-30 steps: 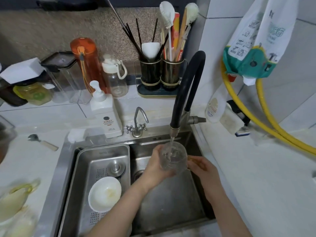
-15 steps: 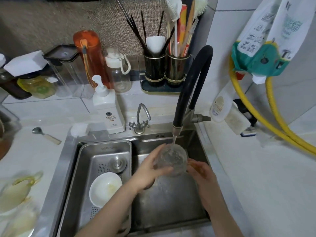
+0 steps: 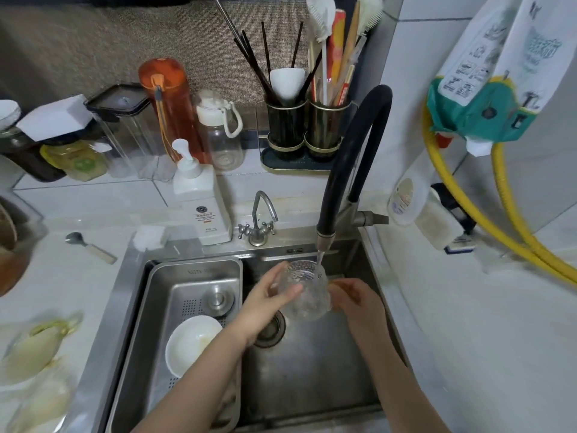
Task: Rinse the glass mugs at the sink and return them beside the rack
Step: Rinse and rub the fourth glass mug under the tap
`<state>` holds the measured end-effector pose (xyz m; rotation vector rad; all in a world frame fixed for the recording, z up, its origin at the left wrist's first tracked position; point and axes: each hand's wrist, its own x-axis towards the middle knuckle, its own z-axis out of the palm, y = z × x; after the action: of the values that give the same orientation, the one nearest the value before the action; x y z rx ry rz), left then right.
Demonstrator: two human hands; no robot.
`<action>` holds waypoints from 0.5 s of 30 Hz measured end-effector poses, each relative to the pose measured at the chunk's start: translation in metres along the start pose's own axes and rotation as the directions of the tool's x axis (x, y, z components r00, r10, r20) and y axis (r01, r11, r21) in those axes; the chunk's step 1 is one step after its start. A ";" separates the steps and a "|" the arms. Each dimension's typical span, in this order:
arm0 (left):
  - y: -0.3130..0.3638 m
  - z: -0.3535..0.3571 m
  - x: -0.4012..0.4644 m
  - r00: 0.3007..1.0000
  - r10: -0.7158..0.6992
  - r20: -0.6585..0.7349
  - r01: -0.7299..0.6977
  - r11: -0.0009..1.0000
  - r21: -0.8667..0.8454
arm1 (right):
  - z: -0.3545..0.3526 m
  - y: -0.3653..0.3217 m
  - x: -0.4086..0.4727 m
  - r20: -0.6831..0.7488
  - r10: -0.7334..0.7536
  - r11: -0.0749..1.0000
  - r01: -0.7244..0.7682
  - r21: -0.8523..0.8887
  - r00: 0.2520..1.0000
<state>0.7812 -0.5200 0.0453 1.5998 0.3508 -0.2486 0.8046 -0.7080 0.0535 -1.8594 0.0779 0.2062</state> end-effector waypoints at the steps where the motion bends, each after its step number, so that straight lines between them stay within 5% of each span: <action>1: 0.004 0.004 0.001 1.000 0.013 -0.004 -0.013 1.000 0.007 | -0.001 -0.004 0.002 -0.012 -0.009 1.000 0.009 -0.014 1.000; 7: 0.015 0.026 0.013 0.940 0.340 -0.021 -0.306 0.871 0.383 | -0.016 -0.004 0.015 -0.063 -0.049 0.988 0.039 -0.152 0.997; 15: 0.024 0.027 0.012 0.976 0.211 -0.058 -0.177 0.918 0.356 | -0.012 -0.016 0.021 0.073 -0.110 0.946 0.127 -0.299 0.991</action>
<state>0.8023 -0.5473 0.0613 1.9893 0.2251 -0.0825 0.8289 -0.7133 0.0680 -2.1560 -0.1104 0.1944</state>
